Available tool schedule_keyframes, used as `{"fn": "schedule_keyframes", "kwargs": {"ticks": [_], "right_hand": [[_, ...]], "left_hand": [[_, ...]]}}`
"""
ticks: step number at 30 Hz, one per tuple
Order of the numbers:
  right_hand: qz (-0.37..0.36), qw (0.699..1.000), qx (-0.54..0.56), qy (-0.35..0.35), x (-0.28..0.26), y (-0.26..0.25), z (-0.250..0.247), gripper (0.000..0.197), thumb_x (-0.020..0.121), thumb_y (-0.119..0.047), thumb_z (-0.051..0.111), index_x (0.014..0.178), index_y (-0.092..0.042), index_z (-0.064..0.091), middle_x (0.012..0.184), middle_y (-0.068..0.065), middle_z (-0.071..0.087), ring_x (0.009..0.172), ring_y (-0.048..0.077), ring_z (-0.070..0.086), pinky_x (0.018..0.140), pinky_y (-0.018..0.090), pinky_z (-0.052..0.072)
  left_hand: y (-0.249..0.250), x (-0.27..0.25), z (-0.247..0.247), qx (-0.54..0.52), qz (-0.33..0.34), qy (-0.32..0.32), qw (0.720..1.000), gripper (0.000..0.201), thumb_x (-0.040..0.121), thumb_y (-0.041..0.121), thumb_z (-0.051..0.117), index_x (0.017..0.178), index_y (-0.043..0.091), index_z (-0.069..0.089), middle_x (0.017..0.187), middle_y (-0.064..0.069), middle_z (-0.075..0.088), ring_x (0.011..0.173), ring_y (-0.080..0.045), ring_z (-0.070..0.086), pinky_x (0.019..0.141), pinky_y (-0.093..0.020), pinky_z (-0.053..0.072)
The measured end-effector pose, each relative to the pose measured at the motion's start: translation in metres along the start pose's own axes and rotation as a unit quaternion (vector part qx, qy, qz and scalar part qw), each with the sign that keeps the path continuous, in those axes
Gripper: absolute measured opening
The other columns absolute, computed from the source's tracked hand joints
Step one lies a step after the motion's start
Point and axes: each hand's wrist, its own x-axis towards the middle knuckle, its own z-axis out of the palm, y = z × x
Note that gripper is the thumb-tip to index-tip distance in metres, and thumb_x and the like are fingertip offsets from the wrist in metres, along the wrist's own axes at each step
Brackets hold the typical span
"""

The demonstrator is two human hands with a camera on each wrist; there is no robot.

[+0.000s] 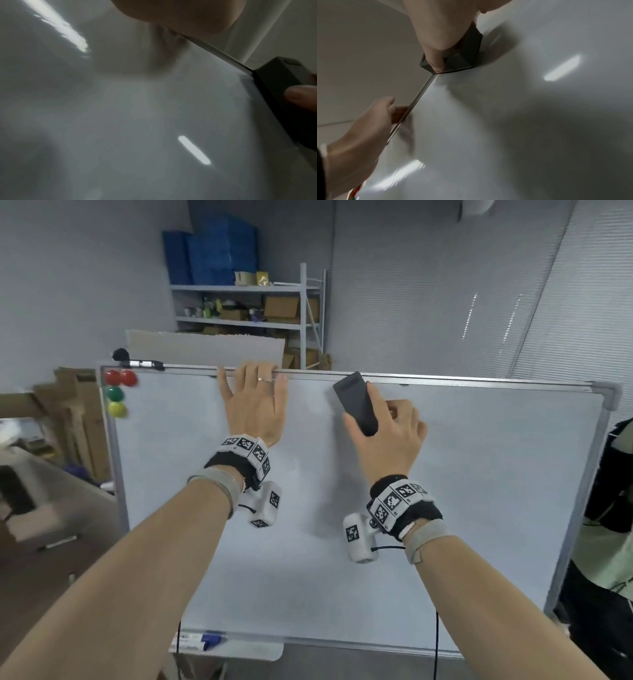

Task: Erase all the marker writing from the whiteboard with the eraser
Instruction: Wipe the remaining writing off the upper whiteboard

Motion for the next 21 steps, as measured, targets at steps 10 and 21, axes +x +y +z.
{"fn": "schedule_keyframes", "kwargs": {"ticks": [10, 21], "right_hand": [[-0.059, 0.998, 0.034, -0.006, -0.024, -0.091, 0.052, 0.055, 0.084, -0.061, 0.068, 0.13, -0.032, 0.065, 0.096, 0.005, 0.055, 0.085, 0.026, 0.054, 0.08, 0.038, 0.037], [-0.118, 0.989, 0.089, 0.0, -0.031, -0.121, 0.068, 0.049, 0.083, -0.05, 0.073, 0.127, -0.03, 0.068, 0.096, 0.005, 0.058, 0.083, 0.025, 0.054, 0.075, 0.039, 0.039]], "left_hand": [[-0.035, 0.011, -0.016, -0.097, 0.043, -0.04, 0.994, 0.055, 0.101, 0.045, 0.017, 0.136, 0.021, 0.052, 0.136, 0.005, 0.058, 0.135, -0.013, 0.041, 0.123, -0.053, -0.001], [-0.106, -0.032, -0.004, -0.042, -0.173, 0.132, 0.975, 0.053, 0.098, 0.041, 0.037, 0.144, 0.013, 0.04, 0.154, -0.006, 0.035, 0.147, -0.023, 0.027, 0.124, -0.048, 0.007]]}}
